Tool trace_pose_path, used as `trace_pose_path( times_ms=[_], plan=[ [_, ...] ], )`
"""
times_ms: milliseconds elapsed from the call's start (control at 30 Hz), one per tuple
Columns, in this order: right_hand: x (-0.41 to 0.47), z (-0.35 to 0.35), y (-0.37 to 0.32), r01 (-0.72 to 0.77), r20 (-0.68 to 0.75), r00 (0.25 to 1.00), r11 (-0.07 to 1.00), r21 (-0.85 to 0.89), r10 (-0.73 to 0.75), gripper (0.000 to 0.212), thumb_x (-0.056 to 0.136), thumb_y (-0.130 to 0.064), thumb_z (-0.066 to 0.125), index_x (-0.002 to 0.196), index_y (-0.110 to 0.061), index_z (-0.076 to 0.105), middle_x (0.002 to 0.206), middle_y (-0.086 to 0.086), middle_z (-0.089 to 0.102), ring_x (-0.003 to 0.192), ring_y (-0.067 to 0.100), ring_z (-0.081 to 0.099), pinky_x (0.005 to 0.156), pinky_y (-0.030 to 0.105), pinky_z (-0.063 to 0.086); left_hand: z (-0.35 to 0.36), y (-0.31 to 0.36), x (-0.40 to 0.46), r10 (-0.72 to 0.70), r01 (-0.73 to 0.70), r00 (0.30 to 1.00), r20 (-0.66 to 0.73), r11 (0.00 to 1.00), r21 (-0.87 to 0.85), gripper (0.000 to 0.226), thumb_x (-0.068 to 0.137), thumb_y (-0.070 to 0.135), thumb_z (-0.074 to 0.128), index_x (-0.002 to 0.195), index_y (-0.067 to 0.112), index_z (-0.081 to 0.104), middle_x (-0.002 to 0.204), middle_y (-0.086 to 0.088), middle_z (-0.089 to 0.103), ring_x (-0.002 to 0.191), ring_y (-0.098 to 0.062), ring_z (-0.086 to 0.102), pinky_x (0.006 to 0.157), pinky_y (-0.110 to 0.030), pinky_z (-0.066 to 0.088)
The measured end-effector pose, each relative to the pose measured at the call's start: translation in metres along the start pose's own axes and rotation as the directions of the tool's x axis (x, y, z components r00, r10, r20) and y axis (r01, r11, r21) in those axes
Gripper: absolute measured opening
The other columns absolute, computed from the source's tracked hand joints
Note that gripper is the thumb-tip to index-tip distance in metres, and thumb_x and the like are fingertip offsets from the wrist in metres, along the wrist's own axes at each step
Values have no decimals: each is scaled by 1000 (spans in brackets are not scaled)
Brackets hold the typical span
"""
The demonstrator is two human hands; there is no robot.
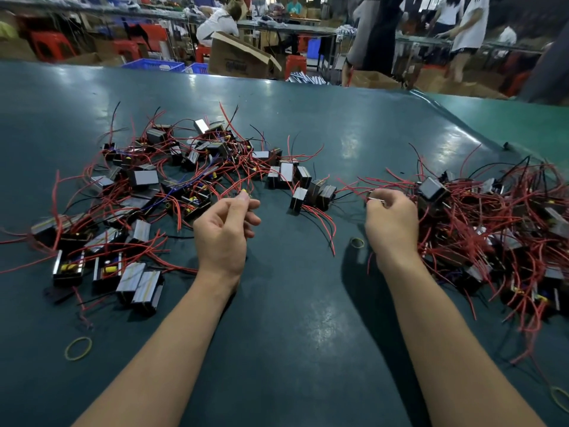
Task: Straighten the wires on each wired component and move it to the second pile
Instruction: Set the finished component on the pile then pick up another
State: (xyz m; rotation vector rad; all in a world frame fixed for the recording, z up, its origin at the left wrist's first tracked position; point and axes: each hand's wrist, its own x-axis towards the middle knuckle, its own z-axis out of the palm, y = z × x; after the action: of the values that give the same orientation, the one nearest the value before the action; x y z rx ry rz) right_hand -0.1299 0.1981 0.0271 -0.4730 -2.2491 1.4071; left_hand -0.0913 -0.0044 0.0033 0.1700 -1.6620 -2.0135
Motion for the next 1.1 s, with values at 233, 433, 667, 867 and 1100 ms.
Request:
trace_pose_path(
  times_ms=[233, 433, 667, 867, 1100],
  plan=[
    [-11, 9, 5, 230, 15, 973, 950, -210, -232, 24, 90, -9, 54, 112, -4, 63, 120, 13, 57, 114, 25, 50, 98, 24, 34, -1, 2, -2, 44, -42, 999, -21, 994, 102, 24, 96, 15, 59, 75, 15, 71, 58, 5, 63, 53, -4, 54, 51, -17, 43],
    [-37, 22, -2, 536, 22, 844, 844, -21, -536, 12, 83, -7, 58, 87, -9, 69, 88, 4, 64, 84, 21, 58, 81, 29, 45, -3, 17, -20, 275, -356, 932, 237, 821, 446, 20, 89, 29, 60, 76, 17, 72, 62, 5, 65, 58, -10, 60, 54, -23, 47],
    [-32, 39, 4, 527, 110, 842, 849, 41, -528, 13, 80, -4, 62, 84, -12, 71, 82, 3, 66, 73, 16, 59, 72, 29, 48, 29, 56, 101, 146, -564, 824, 548, 308, 766, 19, 87, 17, 60, 99, 13, 73, 98, -7, 70, 95, -24, 63, 89, -34, 50],
    [-31, 41, 6, 498, 148, 855, 867, 30, -497, 14, 81, -2, 64, 83, -14, 72, 82, -1, 65, 70, 16, 59, 70, 34, 50, 2, 36, 187, -210, -583, 803, 558, -79, 809, 46, 84, 5, 56, 130, 11, 55, 131, -14, 55, 119, -35, 51, 101, -45, 43],
    [-30, 41, 8, 469, 128, 872, 882, 53, -472, 16, 82, -4, 63, 82, -17, 72, 80, -5, 66, 70, 9, 57, 69, 25, 46, -19, 28, 184, 54, -632, 770, 636, -78, 771, 22, 90, 30, 66, 103, 12, 63, 107, -10, 65, 97, -32, 60, 84, -44, 50]
  ],
)
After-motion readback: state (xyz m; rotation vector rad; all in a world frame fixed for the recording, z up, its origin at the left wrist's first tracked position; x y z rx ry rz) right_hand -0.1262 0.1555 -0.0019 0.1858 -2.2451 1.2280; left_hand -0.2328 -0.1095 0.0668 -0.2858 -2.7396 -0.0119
